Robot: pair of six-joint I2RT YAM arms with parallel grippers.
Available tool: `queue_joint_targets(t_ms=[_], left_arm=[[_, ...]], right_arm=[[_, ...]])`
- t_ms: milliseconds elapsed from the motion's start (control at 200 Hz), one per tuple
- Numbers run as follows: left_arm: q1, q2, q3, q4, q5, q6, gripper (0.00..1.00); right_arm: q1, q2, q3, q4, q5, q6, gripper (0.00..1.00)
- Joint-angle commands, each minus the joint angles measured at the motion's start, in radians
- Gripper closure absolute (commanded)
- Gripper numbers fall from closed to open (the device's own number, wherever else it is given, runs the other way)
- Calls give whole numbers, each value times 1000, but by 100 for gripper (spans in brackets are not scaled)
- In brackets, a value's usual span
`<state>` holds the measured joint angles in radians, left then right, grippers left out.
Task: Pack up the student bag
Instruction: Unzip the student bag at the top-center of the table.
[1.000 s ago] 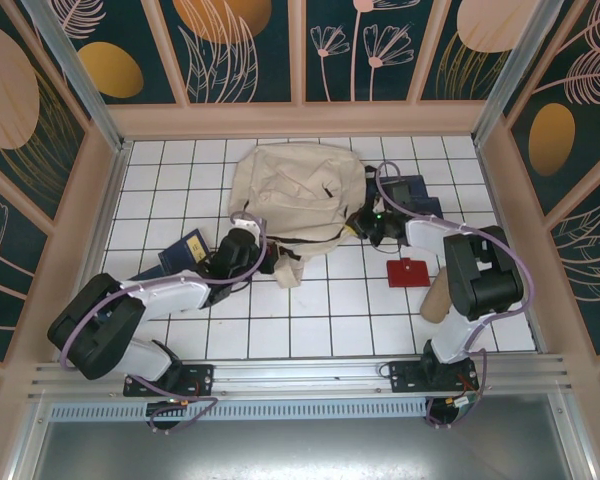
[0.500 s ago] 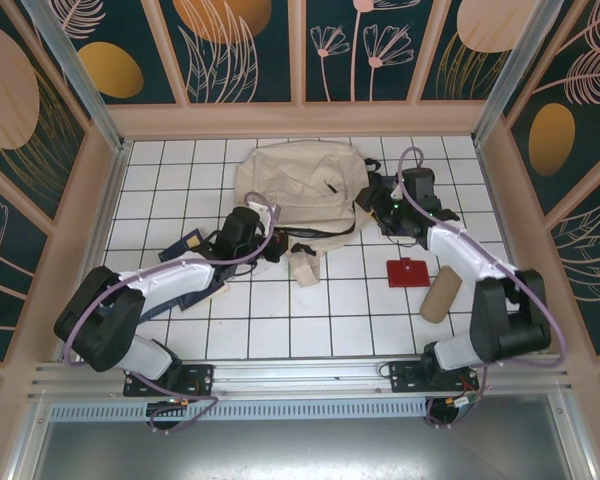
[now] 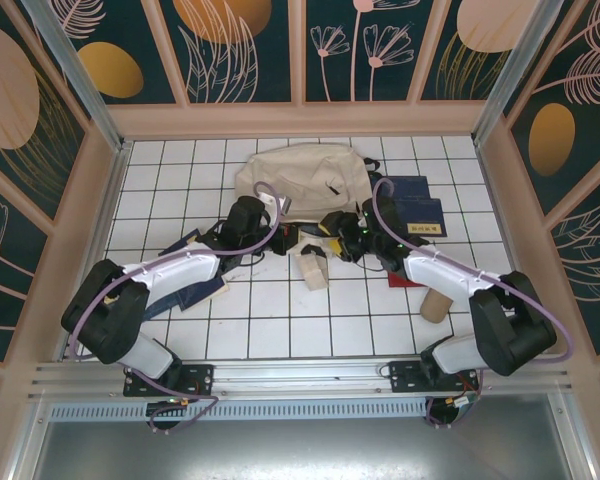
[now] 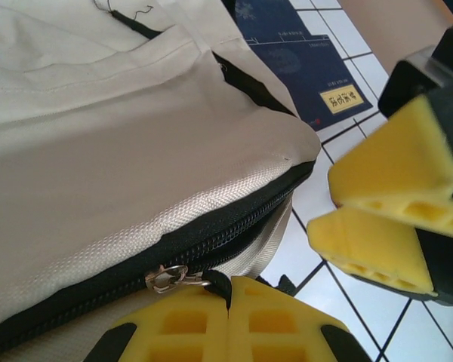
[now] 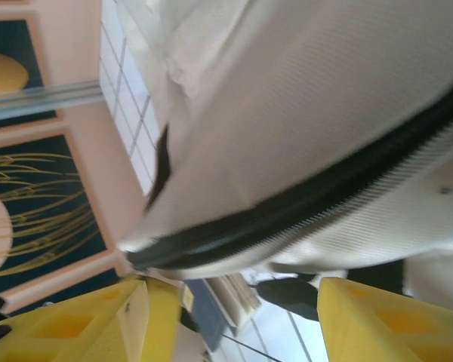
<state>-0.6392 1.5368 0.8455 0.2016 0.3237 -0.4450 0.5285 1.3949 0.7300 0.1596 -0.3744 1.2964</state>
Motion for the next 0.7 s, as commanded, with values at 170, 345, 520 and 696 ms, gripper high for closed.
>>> queue_joint_targets(t_ms=[170,345,520,696], left_arm=[[7,10,35,32,44,16,100],[7,16,38,37,44,14,100],[6,8,38,4,-62,26,100],[7,0,32,-16,-116,48,100]], right_arm=[[-2,69,35,144,30,142,38],[4,91,10,183,35,197,38],[-9,85,189,-145,145,-190,41],[-51,142,322,-409,12,-588,45]])
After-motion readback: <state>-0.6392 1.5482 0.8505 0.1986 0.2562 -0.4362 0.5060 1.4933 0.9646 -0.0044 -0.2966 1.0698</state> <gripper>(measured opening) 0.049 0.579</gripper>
